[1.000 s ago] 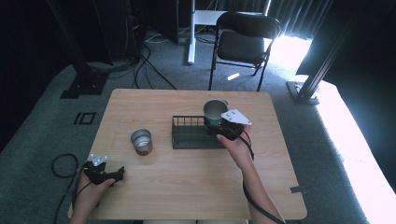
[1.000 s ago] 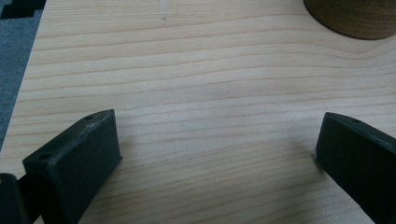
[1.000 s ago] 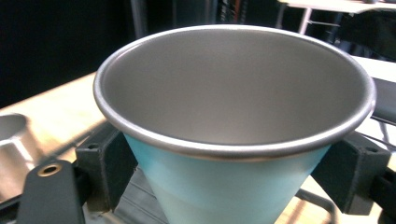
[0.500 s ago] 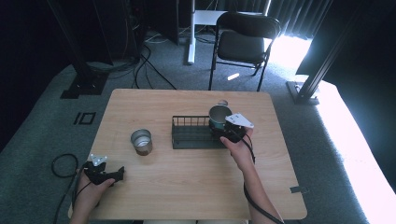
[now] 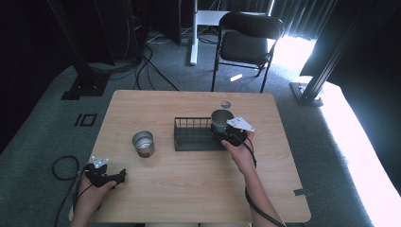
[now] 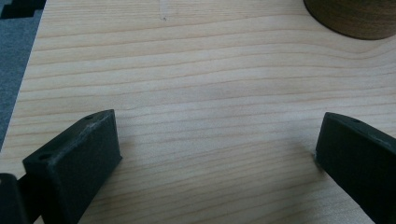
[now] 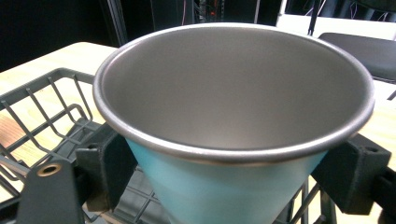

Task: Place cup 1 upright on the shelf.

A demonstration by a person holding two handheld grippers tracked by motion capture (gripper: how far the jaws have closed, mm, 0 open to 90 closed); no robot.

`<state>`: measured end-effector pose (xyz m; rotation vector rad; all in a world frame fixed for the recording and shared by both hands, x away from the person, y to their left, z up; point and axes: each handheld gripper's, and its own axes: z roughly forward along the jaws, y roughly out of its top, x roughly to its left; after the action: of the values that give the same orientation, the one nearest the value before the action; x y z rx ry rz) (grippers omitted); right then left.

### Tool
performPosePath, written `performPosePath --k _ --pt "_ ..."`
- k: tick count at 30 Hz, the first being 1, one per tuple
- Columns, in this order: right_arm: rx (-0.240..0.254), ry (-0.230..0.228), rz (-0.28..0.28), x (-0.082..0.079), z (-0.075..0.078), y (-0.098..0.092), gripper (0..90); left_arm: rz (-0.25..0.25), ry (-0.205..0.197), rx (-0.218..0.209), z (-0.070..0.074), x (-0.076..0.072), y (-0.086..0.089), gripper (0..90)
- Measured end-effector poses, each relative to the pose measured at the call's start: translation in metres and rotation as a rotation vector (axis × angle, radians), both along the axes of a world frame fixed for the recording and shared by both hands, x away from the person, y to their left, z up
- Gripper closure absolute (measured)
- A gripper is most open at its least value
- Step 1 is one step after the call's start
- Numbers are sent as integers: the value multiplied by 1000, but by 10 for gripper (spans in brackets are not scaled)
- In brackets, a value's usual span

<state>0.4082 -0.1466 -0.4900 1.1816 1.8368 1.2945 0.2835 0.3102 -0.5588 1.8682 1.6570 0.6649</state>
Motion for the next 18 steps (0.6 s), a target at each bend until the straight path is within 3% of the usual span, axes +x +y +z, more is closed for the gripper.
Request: performPosePath --k 18 --pt "19 8 17 -2 3 -5 116 0 -2 -1 0 0 0 7"
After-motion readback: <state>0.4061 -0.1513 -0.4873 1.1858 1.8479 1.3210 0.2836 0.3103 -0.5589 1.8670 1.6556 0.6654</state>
